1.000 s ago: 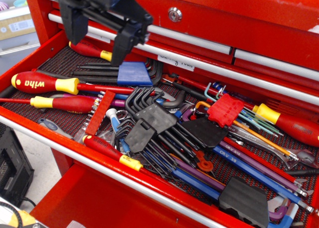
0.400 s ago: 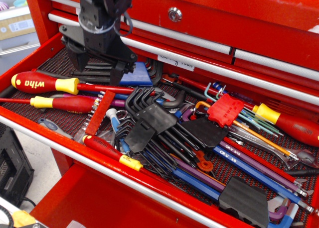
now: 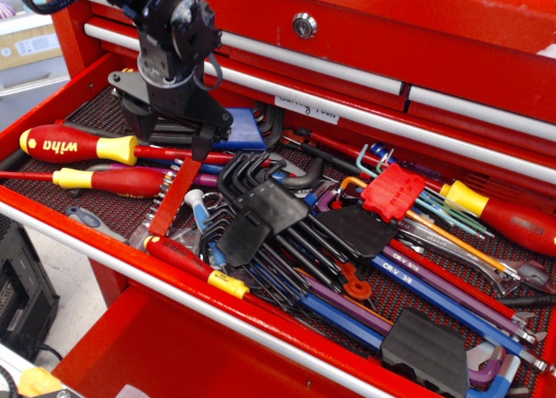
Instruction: Pick up bit holder
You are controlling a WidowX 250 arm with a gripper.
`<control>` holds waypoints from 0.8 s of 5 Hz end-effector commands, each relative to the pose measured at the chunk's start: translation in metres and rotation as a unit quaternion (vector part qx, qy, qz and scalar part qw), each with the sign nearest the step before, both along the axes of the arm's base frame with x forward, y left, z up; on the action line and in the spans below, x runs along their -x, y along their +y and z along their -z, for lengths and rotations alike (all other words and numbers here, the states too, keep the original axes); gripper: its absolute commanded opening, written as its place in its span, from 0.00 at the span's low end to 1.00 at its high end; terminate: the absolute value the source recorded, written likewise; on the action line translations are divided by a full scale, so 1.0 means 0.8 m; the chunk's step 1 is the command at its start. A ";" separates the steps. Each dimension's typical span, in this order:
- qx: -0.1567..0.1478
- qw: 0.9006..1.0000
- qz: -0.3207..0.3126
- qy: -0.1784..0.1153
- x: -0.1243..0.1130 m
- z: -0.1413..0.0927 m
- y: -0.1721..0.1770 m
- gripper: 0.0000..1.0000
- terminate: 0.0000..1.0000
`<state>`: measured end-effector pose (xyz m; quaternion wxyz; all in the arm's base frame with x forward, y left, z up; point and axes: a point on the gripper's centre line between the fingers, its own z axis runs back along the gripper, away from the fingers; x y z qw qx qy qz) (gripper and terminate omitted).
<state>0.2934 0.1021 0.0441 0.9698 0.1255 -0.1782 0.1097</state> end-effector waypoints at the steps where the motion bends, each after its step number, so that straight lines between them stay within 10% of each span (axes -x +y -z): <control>1: 0.030 0.999 0.040 -0.005 -0.004 0.012 0.006 1.00 0.00; 4: 0.034 0.997 0.060 -0.018 -0.008 0.043 0.014 1.00 0.00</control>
